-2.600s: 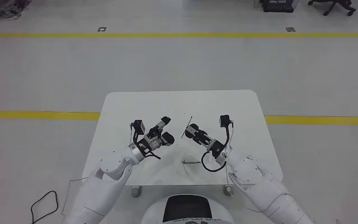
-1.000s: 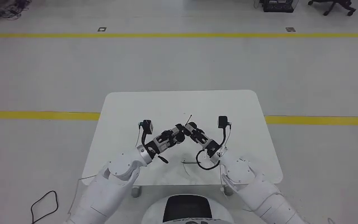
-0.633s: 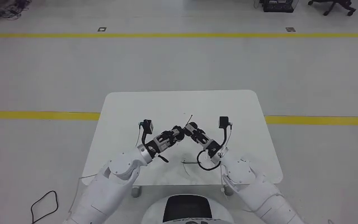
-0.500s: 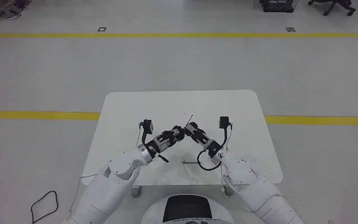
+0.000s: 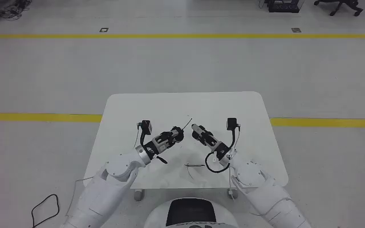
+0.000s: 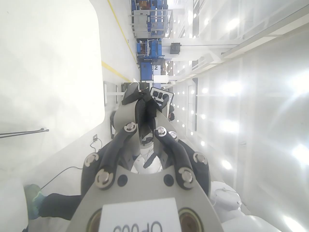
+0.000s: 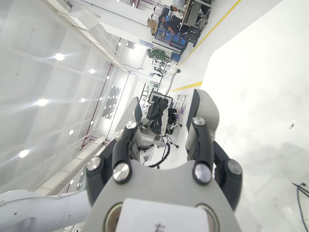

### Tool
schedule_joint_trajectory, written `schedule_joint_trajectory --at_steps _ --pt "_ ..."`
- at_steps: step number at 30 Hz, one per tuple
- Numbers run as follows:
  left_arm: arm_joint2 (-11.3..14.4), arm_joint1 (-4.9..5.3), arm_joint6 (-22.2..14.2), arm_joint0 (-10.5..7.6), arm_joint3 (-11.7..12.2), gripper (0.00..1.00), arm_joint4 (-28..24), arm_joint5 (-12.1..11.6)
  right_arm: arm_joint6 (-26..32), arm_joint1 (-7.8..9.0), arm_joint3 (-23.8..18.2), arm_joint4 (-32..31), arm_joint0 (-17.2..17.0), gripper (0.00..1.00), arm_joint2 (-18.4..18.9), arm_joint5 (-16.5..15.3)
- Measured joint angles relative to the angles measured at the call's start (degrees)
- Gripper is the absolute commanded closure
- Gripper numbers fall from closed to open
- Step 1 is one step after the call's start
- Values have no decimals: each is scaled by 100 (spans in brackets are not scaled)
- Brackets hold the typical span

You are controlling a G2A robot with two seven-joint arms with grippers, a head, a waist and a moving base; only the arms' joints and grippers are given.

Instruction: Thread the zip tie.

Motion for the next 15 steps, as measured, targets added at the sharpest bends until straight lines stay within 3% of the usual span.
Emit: schedule_joint_trajectory --at_steps 5,8,12,15 --pt "-324 106 -759 2 -7 100 -189 266 1000 109 9 169 23 0 350 59" --pt "-495 163 -1215 -62 56 100 -344 311 1080 120 31 106 35 0 393 72" --pt "-459 193 -1330 -138 -35 100 263 402 1065 119 29 108 34 0 386 71" --pt "-460 192 -1322 -135 -32 100 129 397 1065 119 29 108 34 0 386 71"
